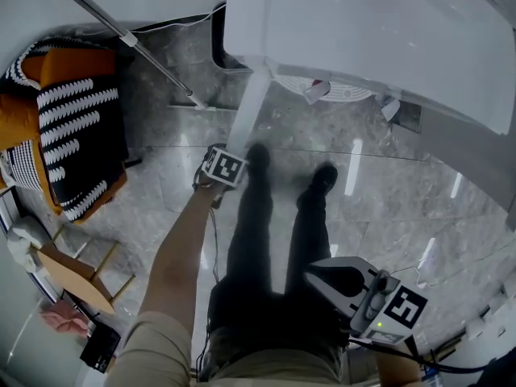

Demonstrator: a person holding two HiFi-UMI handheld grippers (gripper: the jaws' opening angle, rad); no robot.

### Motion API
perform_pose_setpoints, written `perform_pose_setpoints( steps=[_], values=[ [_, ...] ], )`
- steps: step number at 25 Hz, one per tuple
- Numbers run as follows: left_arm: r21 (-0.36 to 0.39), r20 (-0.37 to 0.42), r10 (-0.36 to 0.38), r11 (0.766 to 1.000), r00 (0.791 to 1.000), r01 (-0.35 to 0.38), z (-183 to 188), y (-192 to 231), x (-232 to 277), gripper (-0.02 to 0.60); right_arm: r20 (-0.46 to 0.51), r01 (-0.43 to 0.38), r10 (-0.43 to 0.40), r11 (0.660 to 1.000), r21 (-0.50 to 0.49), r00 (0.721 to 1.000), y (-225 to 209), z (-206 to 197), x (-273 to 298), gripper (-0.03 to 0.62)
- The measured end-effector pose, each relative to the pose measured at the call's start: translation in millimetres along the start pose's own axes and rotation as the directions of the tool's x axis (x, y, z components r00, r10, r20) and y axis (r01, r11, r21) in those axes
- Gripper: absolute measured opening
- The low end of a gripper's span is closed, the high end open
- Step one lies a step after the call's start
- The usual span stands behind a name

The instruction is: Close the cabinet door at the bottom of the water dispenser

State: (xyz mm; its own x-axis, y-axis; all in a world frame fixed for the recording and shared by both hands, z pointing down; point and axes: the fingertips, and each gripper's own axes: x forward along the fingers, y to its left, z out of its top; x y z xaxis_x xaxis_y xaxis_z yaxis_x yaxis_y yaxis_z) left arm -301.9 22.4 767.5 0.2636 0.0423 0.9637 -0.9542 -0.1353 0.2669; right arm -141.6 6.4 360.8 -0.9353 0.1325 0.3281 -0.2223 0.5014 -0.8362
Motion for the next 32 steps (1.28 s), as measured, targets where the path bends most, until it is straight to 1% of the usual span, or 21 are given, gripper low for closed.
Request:
perform_pose_setpoints(
  steps=[3, 6, 7, 11, 17, 26, 32],
  values=[
    [0.016, -0.013, -0.032, 0.999, 0.999, 0.032, -1.7, -12.9, 5.0, 0.313, 0.008, 0.001, -0.001, 1.000, 0.002, 1.000, -0.7, -0.7, -2.1, 0.015],
    [0.057, 0.027, -0.016, 0.998, 1.000, 0.015, 12.7, -14.6, -1.2, 0.311, 0.020, 0.003, -0.003, 1.000, 0.005, 1.000, 0.4, 1.3, -3.4, 0.015],
    [0.065, 0.028, -0.019, 0.998, 0.999, 0.017, 13.9, -16.5, -1.6, 0.311, 0.021, 0.005, -0.005, 1.000, 0.003, 1.000, 0.3, 1.3, -4.2, 0.015],
    [0.085, -0.011, -0.056, 0.995, 0.998, 0.056, 7.5, -31.5, 5.7, 0.296, 0.026, 0.009, -0.009, 1.000, 0.004, 1.000, -2.3, -1.7, -8.7, 0.015],
    [0.065, 0.007, -0.055, 0.996, 0.998, 0.055, 15.2, -40.7, 8.2, 0.297, 0.046, 0.015, -0.015, 1.000, 0.015, 0.999, -6.2, -7.7, -15.7, 0.015],
    [0.037, -0.007, -0.038, 0.999, 0.999, 0.038, 16.8, -53.8, 13.1, 0.298, 0.081, 0.027, -0.029, 0.999, 0.025, 0.996, -11.6, -16.5, -32.4, 0.015],
    [0.002, -0.017, -0.086, 0.996, 0.996, 0.086, 20.4, -72.9, 16.4, 0.298, 0.097, 0.031, -0.034, 0.999, 0.039, 0.995, -14.6, -20.3, -42.5, 0.015]
  ],
)
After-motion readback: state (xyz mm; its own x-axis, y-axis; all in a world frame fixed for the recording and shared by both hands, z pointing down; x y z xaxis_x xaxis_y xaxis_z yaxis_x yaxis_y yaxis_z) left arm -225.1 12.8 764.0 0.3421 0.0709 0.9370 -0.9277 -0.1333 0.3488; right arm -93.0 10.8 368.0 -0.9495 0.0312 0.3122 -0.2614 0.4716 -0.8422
